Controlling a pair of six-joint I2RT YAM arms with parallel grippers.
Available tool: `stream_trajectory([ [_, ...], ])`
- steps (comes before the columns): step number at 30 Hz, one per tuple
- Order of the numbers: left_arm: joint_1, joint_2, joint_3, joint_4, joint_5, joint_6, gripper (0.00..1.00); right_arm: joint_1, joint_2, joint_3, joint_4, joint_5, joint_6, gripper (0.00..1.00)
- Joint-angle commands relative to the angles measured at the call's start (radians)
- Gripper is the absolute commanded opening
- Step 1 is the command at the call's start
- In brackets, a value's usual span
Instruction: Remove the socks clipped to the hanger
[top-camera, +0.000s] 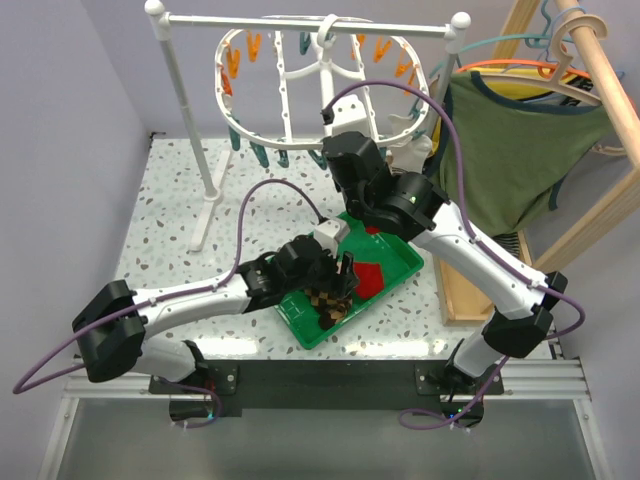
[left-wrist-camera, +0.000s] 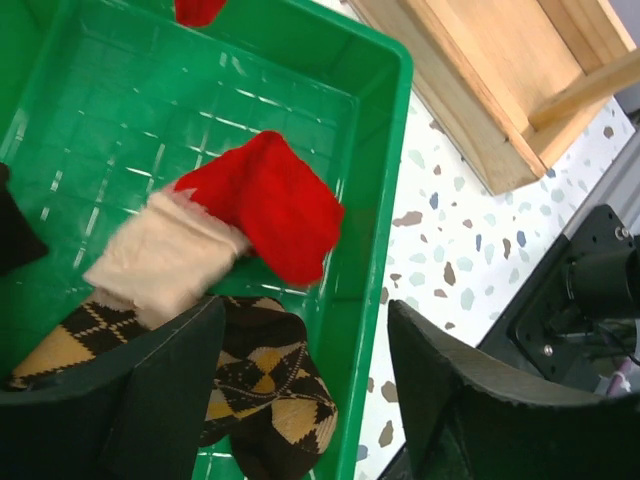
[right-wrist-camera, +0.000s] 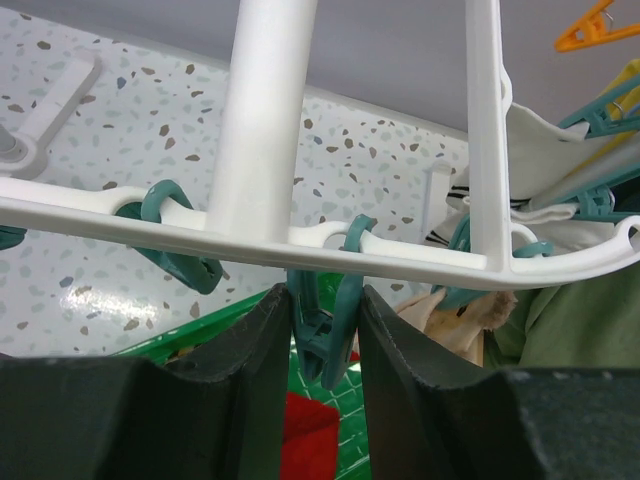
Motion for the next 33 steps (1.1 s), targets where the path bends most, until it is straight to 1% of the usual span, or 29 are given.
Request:
stream_trajectory([
  [1,0.006,-0.065,-0.003,0.032,-0.094,0.016,0.74,0.004,-0.020,-0.007,0.024,-0.018,0.015,0.00],
  [2,0.006,-0.071,-0.011,0.052,-0.106,0.020,0.75,0.004,-0.022,-0.007,0.024,-0.024,0.018,0.00],
  [5,0.006,-0.051,-0.051,0.236,-0.084,0.079,0.77,0.004,-0.031,-0.006,0.025,-0.042,0.032,0.00],
  [6,0.006,-0.039,-0.062,0.332,-0.088,0.096,0.78,0.004,-0.034,-0.006,0.025,-0.057,0.037,0.00],
  [7,0.006,-0.022,-0.056,0.367,-0.103,0.137,0.81,0.004,-0.035,-0.006,0.028,-0.067,0.041,0.00],
  [9,0.006,0.047,-0.013,0.428,-0.185,0.184,0.83,0.004,-0.046,-0.006,0.033,-0.082,0.049,0.00],
  [10,0.009,0.077,0.009,0.442,-0.215,0.233,0.86,0.004,-0.046,-0.006,0.033,-0.088,0.050,0.00],
  [11,0.014,0.138,0.025,0.463,-0.226,0.267,0.87,0.004,-0.051,-0.006,0.034,-0.090,0.052,0.00],
  [12,0.021,0.168,0.038,0.547,-0.219,0.293,0.88,0.004,-0.055,-0.004,0.031,-0.091,0.053,0.00],
  [13,0.043,0.194,0.041,0.578,-0.206,0.312,0.91,0.004,-0.058,-0.004,0.030,-0.091,0.053,0.00],
  [14,0.053,0.235,0.047,0.598,-0.193,0.312,0.92,0.004,-0.063,-0.006,0.030,-0.096,0.057,0.00],
  [18,0.069,0.311,0.114,0.643,-0.205,0.346,0.93,0.004,-0.094,-0.029,0.038,-0.105,0.061,0.00],
  [21,0.078,0.363,0.164,0.666,-0.208,0.381,0.96,0.004,-0.106,-0.047,0.050,-0.110,0.066,0.00],
  [24,0.096,0.389,0.196,0.694,-0.154,0.389,0.96,0.004,-0.108,-0.049,0.045,-0.116,0.067,0.00],
  [25,0.101,0.392,0.196,0.718,-0.112,0.387,0.96,0.004,-0.106,-0.049,0.047,-0.116,0.069,0.00],
  [26,0.106,0.398,0.200,0.756,-0.028,0.386,0.96,0.004,-0.106,-0.049,0.045,-0.117,0.072,0.00],
  [29,0.118,0.426,0.226,0.801,0.063,0.378,0.95,0.004,-0.111,-0.049,0.044,-0.125,0.075,0.00],
  [32,0.124,0.455,0.275,0.757,0.119,0.386,0.88,0.004,-0.115,-0.047,0.042,-0.139,0.080,0.00],
  [33,0.126,0.458,0.282,0.751,0.136,0.381,0.74,0.004,-0.115,-0.046,0.038,-0.143,0.083,0.00],
])
